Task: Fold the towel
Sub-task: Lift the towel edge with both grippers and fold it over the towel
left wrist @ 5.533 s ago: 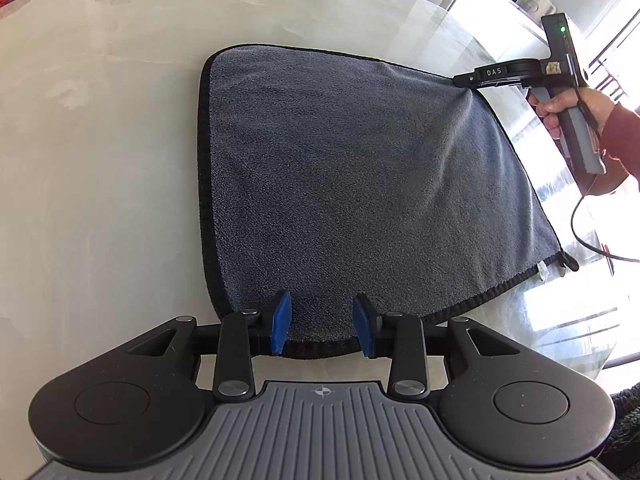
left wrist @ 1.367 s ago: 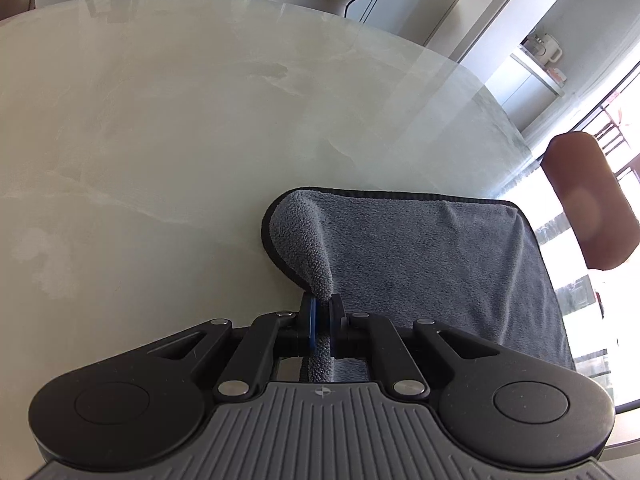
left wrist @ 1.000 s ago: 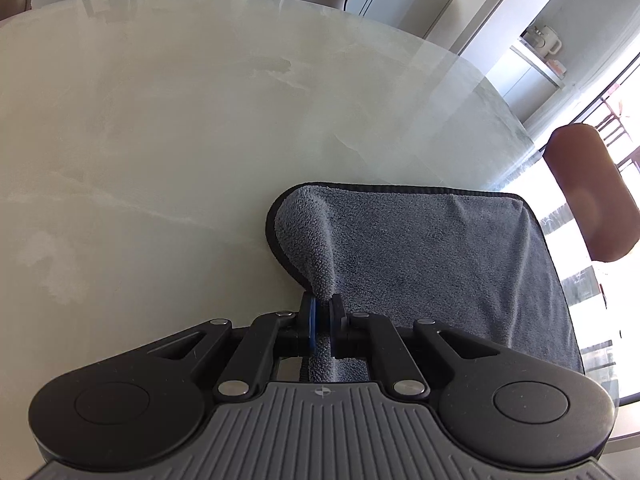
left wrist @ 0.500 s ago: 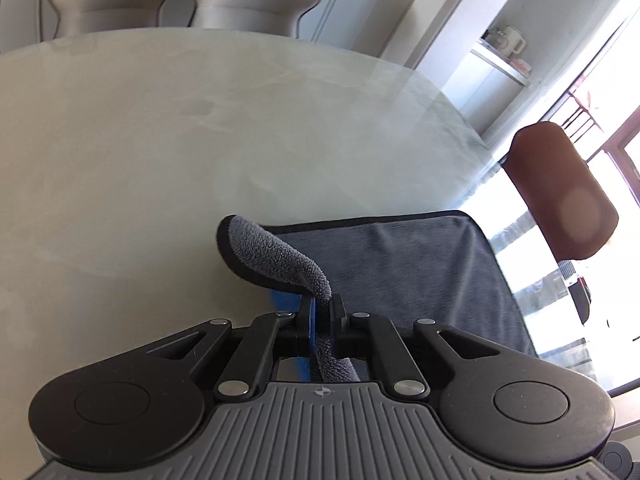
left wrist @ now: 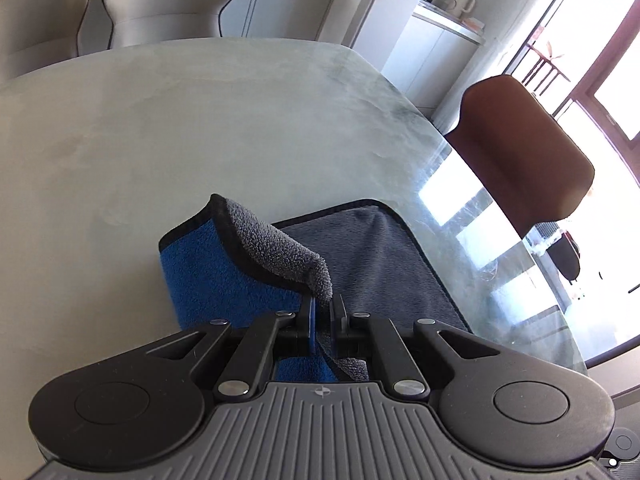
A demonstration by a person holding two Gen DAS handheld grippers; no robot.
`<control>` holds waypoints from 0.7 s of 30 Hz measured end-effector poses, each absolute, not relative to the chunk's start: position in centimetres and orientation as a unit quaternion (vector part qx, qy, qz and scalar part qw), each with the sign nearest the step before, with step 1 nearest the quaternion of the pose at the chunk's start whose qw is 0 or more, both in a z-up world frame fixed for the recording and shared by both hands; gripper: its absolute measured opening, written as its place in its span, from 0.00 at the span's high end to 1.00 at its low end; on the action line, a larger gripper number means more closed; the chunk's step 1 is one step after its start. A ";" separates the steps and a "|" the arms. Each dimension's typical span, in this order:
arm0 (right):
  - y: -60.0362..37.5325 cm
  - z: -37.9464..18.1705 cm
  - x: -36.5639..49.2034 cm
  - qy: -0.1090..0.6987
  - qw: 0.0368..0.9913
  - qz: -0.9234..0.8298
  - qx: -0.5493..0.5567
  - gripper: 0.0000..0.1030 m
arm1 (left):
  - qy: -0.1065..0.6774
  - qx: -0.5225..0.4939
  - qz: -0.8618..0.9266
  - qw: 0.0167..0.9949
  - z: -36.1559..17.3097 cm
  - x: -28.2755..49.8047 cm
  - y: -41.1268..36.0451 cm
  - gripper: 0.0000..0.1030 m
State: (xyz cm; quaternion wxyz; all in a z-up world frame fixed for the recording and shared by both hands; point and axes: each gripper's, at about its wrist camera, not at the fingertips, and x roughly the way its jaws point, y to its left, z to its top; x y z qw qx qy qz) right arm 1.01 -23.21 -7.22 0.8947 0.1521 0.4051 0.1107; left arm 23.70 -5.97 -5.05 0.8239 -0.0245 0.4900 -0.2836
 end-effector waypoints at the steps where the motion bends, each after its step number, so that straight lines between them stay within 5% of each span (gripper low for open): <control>1: -23.8 -7.3 0.8 0.405 0.894 0.108 0.155 0.97 | 0.491 -0.021 -0.287 0.822 -5.1 23.7 -6.8 0.95; 16: -28.5 -9.1 1.0 0.429 0.884 0.085 0.164 0.94 | 0.513 0.015 -0.297 0.805 -6.9 23.9 -12.7 0.95; 21: -28.4 -10.1 1.4 0.438 0.879 0.096 0.162 0.76 | 0.518 0.019 -0.295 0.803 -7.2 24.0 -12.8 0.95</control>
